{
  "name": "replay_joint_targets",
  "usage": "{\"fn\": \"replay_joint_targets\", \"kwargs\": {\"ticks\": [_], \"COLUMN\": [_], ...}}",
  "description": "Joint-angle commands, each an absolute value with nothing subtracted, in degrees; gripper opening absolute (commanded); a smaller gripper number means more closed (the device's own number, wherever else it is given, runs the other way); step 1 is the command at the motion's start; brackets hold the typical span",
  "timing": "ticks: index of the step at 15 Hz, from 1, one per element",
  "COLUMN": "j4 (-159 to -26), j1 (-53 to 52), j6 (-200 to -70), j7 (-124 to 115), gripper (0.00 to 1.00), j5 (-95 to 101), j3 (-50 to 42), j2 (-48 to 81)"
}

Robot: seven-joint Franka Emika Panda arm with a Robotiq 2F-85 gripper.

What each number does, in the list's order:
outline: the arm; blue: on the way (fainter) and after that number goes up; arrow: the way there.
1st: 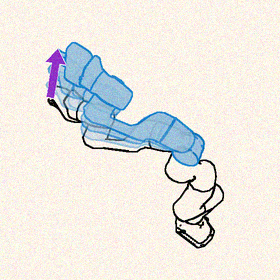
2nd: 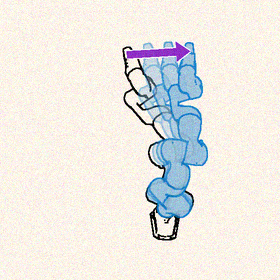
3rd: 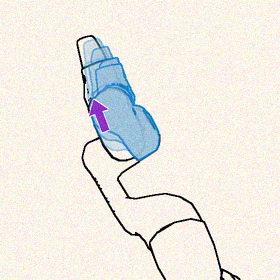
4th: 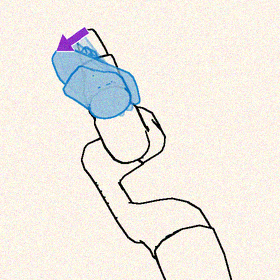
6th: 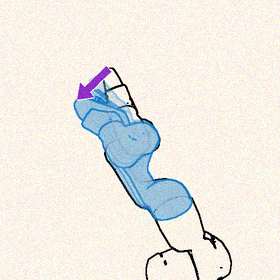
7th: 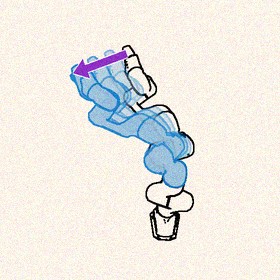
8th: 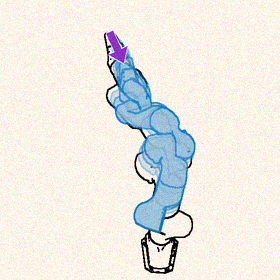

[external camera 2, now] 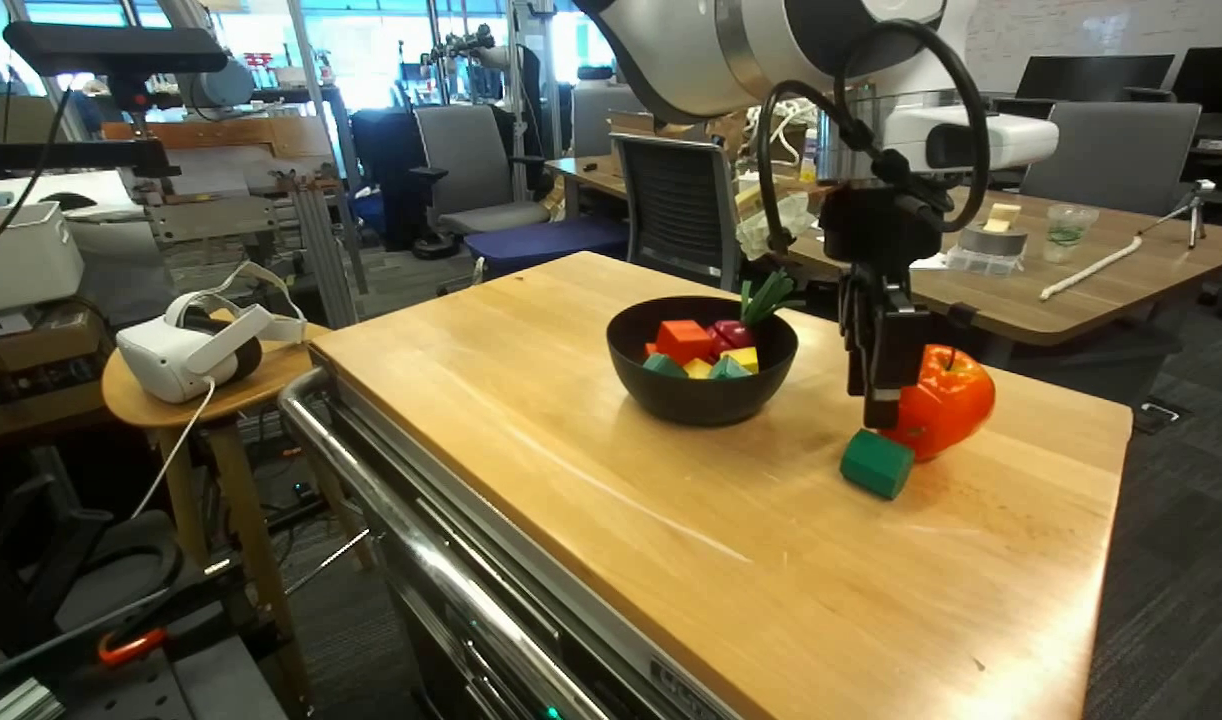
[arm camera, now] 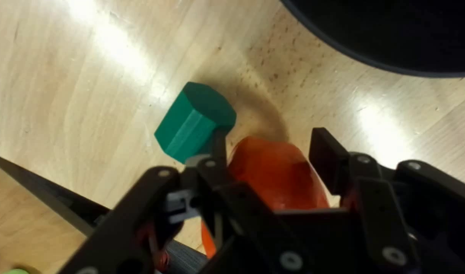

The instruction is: Put all the blocks and the beetroot in the bowl then move the apple to the left

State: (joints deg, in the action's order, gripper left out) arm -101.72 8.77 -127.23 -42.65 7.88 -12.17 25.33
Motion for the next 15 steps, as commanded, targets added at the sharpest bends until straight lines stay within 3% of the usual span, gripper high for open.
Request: {"fn": "replay_joint_targets", "kwargs": {"ticks": [1, 4, 5, 6, 7, 9, 15], "j4": [-99.02, -99.96, -100.35, -100.62, -101.31, -102.73, -101.25], "j1": [7.79, 8.23, 8.59, 8.93, 9.20, 8.58, 8.02], "j6": [-125.61, -125.84, -125.94, -125.75, -126.05, -129.10, -137.27], "j7": [-43.21, -41.82, -40.97, -40.12, -39.20, -41.93, -52.17], "gripper": [0.28, 0.05, 0.09, 0.26, 0.34, 0.40, 0.85], "j5": [7.07, 6.48, 5.84, 5.07, 4.49, 5.61, 8.79], "j3": [-13.48, -13.24, -12.98, -12.73, -12.64, -14.18, -18.63], "j2": [26.42, 24.87, 24.11, 23.46, 22.34, 20.25, 17.00]}}
